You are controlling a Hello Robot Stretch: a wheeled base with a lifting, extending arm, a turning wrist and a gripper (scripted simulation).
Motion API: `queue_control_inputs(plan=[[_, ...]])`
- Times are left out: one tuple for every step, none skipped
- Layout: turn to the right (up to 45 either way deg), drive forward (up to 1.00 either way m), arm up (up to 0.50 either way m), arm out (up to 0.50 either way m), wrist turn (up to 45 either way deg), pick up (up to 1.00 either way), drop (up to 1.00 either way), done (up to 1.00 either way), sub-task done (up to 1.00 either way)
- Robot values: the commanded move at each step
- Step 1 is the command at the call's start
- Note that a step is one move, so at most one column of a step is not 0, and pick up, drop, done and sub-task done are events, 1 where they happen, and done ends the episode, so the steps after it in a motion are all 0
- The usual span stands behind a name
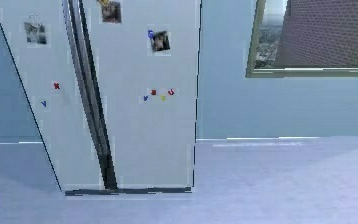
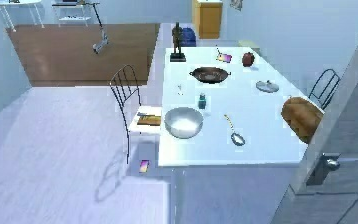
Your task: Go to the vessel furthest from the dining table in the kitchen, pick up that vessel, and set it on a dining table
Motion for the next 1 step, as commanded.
queue_control_inputs(plan=[[39.0, 0.00, 0.00, 0.00, 0.0, 0.00, 0.00, 0.00, 0.00]])
